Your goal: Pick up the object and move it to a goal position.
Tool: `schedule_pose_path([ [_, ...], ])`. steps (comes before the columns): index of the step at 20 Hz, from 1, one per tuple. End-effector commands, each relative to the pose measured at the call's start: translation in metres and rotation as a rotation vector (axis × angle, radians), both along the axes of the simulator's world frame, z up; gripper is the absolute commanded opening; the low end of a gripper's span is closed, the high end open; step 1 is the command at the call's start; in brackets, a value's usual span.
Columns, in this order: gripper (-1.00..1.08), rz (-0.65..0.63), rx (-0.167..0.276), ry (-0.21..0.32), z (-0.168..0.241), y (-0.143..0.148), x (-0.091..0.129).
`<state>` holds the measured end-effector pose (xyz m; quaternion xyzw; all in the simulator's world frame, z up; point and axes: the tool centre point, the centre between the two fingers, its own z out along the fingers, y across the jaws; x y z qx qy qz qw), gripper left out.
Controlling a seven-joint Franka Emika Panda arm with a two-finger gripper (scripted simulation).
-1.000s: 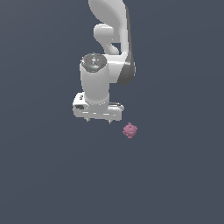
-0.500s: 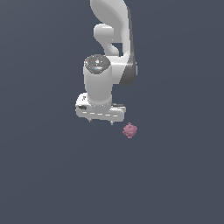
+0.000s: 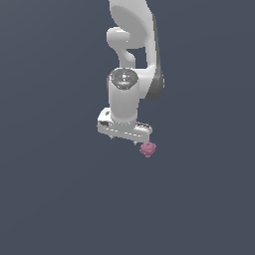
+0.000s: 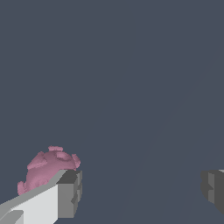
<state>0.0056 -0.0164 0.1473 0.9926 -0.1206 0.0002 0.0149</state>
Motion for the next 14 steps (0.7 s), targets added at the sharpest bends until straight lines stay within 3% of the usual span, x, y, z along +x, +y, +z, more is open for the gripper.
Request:
schedule_pose_path([
  [1, 1.00, -0.047, 0.004, -0.002, -0.006, 0.012, -0.001],
  [14, 1.00, -0.306, 0.020, -0.009, -0.036, 0.076, -0.011],
])
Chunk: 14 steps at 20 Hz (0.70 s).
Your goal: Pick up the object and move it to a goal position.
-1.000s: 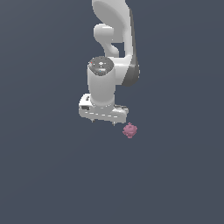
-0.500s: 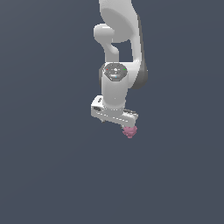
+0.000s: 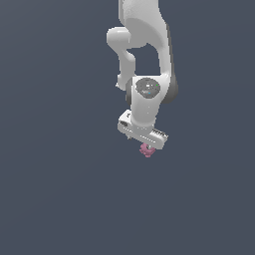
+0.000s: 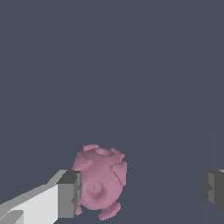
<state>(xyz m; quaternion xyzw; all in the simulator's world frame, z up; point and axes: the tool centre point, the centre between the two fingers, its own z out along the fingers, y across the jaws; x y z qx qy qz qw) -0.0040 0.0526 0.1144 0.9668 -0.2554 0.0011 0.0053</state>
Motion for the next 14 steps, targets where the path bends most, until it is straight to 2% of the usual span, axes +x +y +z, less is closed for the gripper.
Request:
schedule_pose_path([
  [1, 1.00, -0.051, 0.003, -0.001, -0.006, 0.012, -0.003],
  [14, 1.00, -0.205, 0.010, -0.002, -0.023, 0.048, -0.013],
])
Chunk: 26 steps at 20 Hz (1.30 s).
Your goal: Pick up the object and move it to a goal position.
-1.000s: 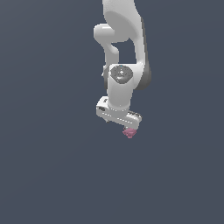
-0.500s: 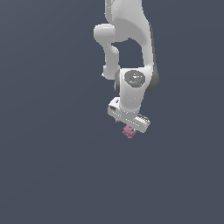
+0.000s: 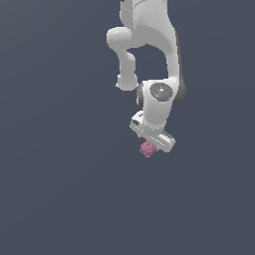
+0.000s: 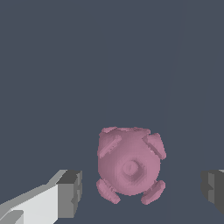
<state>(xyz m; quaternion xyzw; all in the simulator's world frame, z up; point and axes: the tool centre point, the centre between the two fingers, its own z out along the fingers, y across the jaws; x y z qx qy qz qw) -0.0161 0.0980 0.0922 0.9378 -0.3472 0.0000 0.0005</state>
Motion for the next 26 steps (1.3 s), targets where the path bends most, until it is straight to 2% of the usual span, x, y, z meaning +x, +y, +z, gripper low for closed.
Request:
schedule_pose_path([
  [1, 1.00, -0.017, 0.001, 0.000, -0.002, 0.003, -0.001],
  [9, 1.00, -0.021, 0.001, 0.000, -0.006, 0.005, -0.002],
  [18, 1.00, -0.025, 0.001, 0.000, -0.045, 0.005, -0.003],
  [23, 1.00, -0.025, 0.001, 0.000, -0.053, 0.005, -0.002],
  [24, -1.00, -0.025, 0.001, 0.000, -0.053, 0.005, -0.002],
  [26, -1.00, -0.025, 0.001, 0.000, -0.053, 0.005, -0.002],
])
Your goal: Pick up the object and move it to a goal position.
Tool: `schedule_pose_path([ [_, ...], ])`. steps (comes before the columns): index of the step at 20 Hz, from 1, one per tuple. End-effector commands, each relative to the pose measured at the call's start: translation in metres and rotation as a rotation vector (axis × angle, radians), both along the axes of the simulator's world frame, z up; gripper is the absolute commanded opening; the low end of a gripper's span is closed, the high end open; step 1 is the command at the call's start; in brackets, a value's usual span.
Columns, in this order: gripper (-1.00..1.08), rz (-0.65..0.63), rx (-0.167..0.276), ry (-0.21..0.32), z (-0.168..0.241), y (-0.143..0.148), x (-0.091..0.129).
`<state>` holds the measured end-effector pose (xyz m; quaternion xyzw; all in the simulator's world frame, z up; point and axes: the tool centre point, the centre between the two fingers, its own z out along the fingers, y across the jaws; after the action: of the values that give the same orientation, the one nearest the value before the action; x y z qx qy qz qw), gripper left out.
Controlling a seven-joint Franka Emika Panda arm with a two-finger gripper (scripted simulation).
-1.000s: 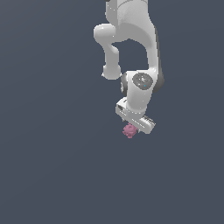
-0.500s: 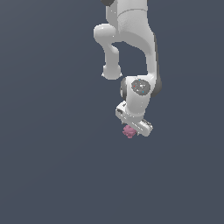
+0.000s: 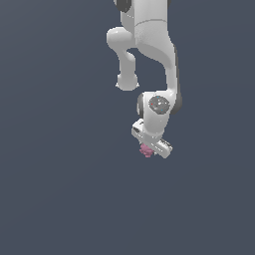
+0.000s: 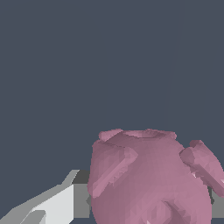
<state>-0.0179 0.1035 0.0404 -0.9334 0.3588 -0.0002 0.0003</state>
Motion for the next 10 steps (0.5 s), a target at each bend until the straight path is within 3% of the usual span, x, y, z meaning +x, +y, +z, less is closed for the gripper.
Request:
schedule_pose_path([
  [1, -1.00, -0.001, 0.000, 0.001, -0.0009, -0.0005, -0.0001],
  [10, -1.00, 0.003, 0.001, -0.003, 0.0012, 0.0005, 0.0014],
])
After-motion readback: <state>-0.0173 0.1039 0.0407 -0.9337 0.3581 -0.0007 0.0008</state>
